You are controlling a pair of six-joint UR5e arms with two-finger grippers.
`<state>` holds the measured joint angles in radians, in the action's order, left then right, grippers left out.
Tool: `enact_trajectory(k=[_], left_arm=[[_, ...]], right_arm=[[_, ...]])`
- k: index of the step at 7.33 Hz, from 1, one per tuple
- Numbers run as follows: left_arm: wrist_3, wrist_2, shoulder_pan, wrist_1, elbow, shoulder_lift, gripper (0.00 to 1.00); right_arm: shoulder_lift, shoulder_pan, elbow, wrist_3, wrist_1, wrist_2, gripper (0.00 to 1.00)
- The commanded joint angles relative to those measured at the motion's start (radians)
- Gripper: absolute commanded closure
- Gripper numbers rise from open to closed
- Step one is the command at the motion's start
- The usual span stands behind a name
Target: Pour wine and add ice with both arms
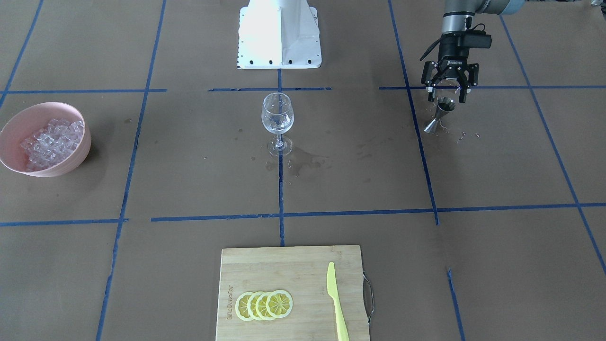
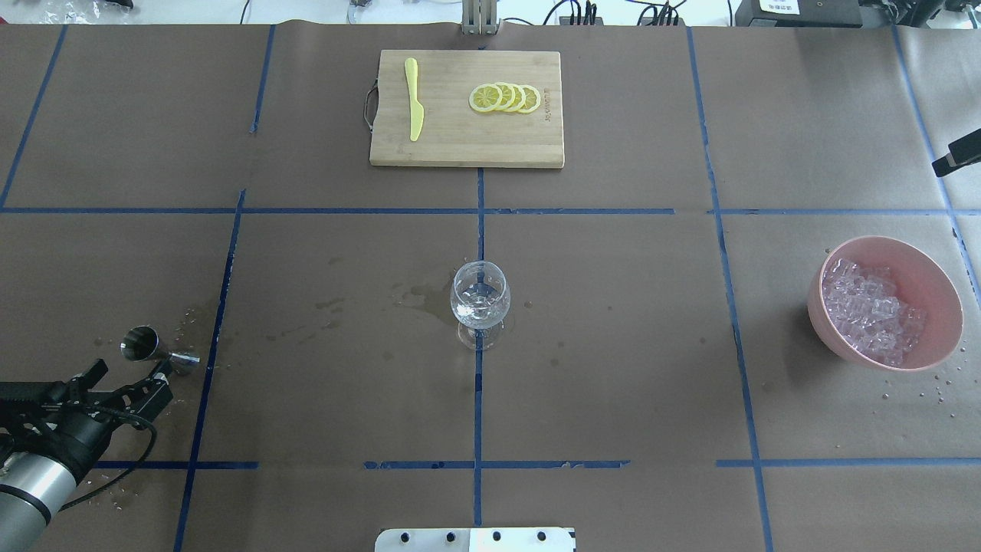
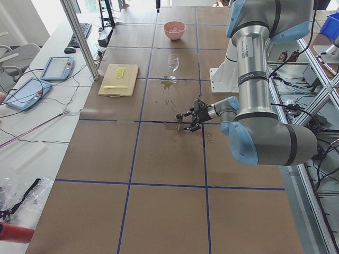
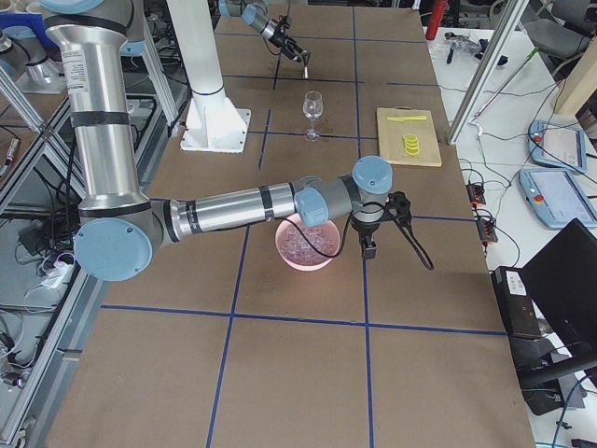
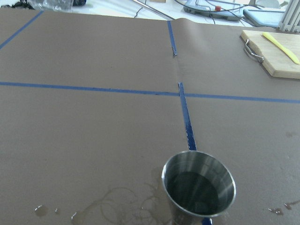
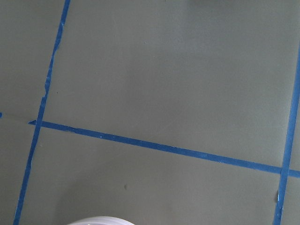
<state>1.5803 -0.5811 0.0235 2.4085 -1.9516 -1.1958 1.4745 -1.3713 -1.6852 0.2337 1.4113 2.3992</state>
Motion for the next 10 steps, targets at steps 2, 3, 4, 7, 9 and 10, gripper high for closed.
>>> enact_trajectory(k=[2, 3, 4, 7, 9, 10], left_arm=[[-0.054, 0.07, -0.001, -0.002, 0.051, -0.048, 0.01], [-0.056, 0.082, -0.001, -0.002, 0.083, -0.063, 0.02], [-0.062, 0.101, -0.001, -0.002, 0.118, -0.103, 0.04], [-0.062, 0.101, -0.001, -0.002, 0.164, -0.137, 0.39], [-0.062, 0.101, -0.004, -0.002, 0.157, -0.137, 0.58], [-0.062, 0.101, -0.005, -0.002, 0.155, -0.137, 0.58]], right_arm=[[0.007, 0.0, 0.001, -0.001, 0.0, 0.0, 0.0], [0.007, 0.0, -0.001, -0.001, 0.0, 0.0, 0.0], [0.007, 0.0, -0.001, 0.001, 0.0, 0.0, 0.0], [0.01, 0.0, 0.001, 0.002, 0.0, 0.0, 0.0], [0.012, 0.0, -0.001, 0.003, 0.0, 0.001, 0.0], [0.013, 0.0, -0.002, 0.003, 0.0, 0.001, 0.0]])
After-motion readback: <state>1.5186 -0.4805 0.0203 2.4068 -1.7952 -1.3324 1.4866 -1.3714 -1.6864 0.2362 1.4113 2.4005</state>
